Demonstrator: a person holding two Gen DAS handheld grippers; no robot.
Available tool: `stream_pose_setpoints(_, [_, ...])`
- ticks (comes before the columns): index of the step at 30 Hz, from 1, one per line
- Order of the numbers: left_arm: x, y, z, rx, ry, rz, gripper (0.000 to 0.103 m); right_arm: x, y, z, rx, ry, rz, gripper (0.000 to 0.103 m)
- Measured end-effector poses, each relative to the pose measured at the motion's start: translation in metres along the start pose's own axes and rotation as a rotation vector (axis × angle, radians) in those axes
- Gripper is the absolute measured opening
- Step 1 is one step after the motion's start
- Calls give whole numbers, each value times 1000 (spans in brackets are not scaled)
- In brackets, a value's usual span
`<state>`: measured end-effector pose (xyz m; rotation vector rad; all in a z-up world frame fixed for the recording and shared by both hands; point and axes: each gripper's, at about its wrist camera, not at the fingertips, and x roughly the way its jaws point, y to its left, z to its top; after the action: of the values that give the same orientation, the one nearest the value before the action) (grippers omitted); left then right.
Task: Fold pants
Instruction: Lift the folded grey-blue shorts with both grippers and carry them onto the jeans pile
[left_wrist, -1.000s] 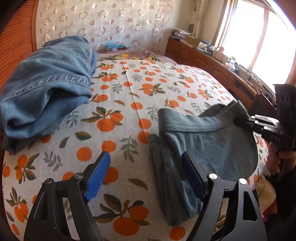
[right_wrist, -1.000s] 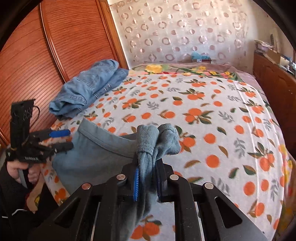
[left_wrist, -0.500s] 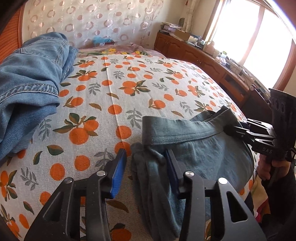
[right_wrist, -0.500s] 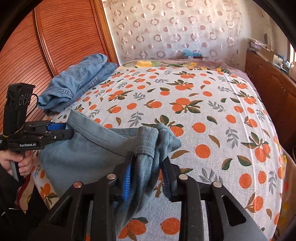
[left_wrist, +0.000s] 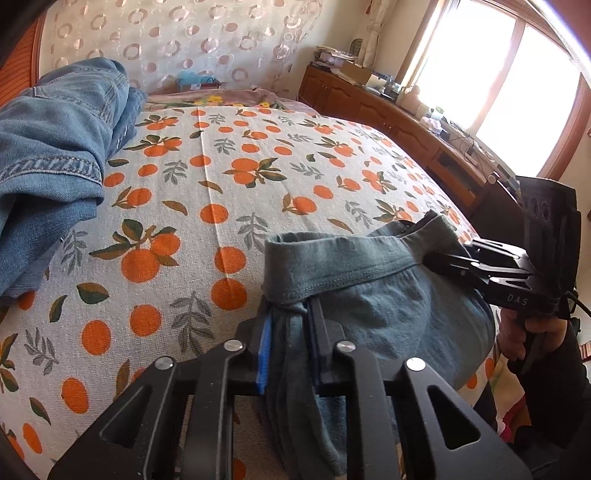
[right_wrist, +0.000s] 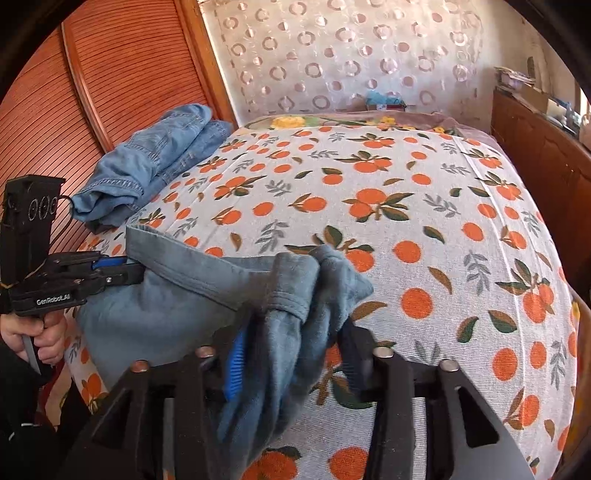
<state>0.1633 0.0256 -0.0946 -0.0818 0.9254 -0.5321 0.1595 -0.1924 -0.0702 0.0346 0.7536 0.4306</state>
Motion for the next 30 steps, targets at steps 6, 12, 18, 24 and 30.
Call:
stream_pose_setpoints(6, [-28,-1,1,-33,-86,-24,11,-10,7,6,-16,-46,32,18])
stream_pose_setpoints(12, [-70,-7,5,-19,-190,-6,11,-41,27,28,-84,-159,43,18])
stream_pose_setpoints(18, [-107,-1,12,-23,-284,22,11,-63,50,57,-179,-234,51,18])
stream_pose_setpoints(24, [-132,18,15,-49,-351,73,11,-62,70,91,-266,-269,64,18])
stream_pose_setpoints(30, [-142,47,25,-81,-391,132,11,-31,89,132,-337,-274,82,18])
